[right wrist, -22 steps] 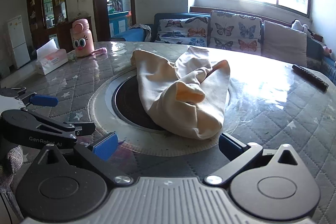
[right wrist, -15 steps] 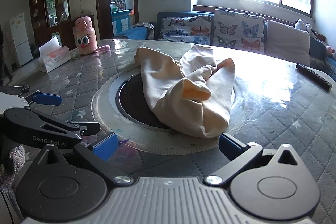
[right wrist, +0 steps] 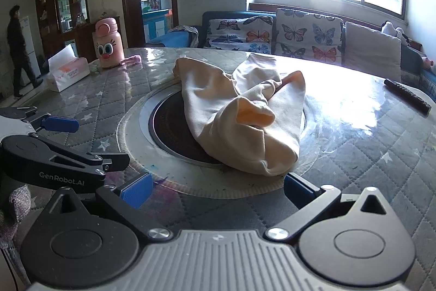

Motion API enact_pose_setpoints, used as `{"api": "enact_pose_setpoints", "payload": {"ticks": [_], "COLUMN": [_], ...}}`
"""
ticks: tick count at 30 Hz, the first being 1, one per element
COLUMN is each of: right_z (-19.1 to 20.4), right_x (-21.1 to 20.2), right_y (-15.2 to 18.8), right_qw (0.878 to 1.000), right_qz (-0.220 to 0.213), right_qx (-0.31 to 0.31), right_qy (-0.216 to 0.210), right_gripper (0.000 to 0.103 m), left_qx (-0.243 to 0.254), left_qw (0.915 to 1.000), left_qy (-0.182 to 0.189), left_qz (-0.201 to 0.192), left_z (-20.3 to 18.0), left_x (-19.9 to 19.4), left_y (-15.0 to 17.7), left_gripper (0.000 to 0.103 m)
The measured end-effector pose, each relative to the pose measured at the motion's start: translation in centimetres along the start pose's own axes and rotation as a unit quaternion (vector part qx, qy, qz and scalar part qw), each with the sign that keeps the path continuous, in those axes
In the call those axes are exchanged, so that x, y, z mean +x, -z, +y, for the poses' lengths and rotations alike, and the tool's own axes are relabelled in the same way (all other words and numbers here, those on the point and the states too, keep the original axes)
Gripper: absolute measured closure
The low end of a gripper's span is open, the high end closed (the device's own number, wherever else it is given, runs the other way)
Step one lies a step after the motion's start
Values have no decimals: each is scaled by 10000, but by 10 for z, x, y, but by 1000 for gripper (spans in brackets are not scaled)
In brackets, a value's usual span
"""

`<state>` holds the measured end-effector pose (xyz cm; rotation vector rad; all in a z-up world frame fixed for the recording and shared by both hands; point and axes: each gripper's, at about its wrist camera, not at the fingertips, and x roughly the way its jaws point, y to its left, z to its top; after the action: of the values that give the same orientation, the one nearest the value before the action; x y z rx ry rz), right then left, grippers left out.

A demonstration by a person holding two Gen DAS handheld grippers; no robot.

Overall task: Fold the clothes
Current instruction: 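Approach the crumpled cream sweatshirt with both grippers open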

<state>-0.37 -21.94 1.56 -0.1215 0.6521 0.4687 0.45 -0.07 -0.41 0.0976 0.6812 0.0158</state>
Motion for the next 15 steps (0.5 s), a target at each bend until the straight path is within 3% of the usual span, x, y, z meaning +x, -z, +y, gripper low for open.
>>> {"api": "enact_pose_setpoints", "payload": {"ticks": [15], "right_z": [1], "right_x": [1], "right_y": [1], "right_qw": [10000], "right_qz": [44], "right_qx": [36], "right_qy": [-31], "right_gripper": [0], "left_qx": [28], "left_qw": [10000], "left_qy": [-22], "left_qz": [40], "left_z": [-1], "left_x": [-3], "left_y": [-2], "left_gripper": [0]}}
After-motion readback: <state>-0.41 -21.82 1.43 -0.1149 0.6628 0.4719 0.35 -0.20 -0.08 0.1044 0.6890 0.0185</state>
